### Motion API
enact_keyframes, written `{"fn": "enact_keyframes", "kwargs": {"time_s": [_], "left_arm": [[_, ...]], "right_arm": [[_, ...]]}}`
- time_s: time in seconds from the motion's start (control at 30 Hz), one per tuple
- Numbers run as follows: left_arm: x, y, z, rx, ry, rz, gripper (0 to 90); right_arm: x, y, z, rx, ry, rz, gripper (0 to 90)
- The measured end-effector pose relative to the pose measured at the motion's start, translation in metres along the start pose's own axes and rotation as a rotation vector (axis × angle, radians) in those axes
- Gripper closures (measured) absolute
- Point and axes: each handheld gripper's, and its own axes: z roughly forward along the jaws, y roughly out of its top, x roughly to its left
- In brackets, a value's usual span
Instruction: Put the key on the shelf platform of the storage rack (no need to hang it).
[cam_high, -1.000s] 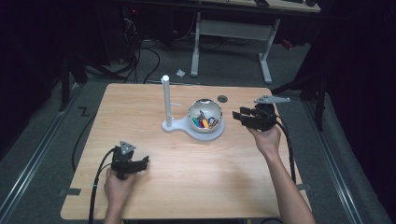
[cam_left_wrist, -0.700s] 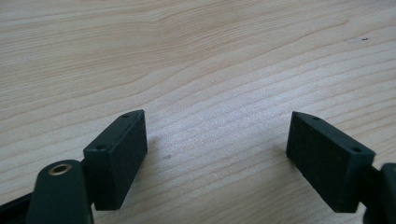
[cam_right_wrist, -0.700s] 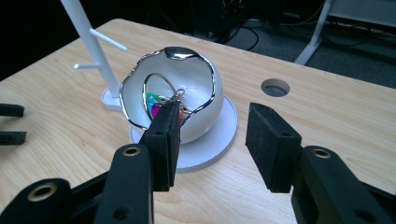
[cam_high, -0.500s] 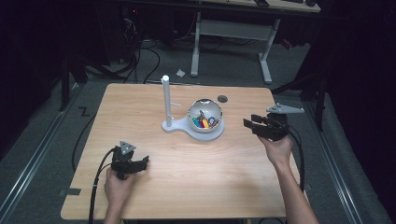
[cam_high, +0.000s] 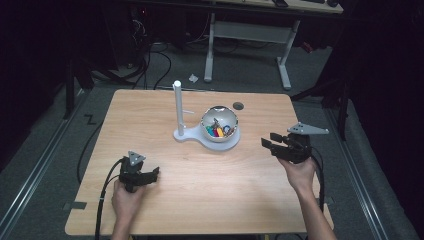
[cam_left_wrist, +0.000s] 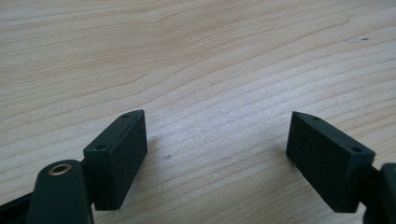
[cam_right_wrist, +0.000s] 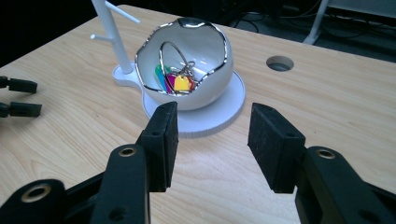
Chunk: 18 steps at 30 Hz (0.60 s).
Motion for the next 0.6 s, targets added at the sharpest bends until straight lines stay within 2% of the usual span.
{"fn": "enact_keyframes", "kwargs": {"time_s": [0.37,0.6], "left_arm": [[0.000,0.000,0.000,0.000,0.000,0.000,20.8],[0.000,0.000,0.000,0.001,-0.001,0.001,20.8]], "right_arm": [[0.000,-0.032,0.000,-0.001,-0.008,0.035,53.7],[-0.002,-0.052,0.009,0.011,-0.016,0.060,53.1]]}}
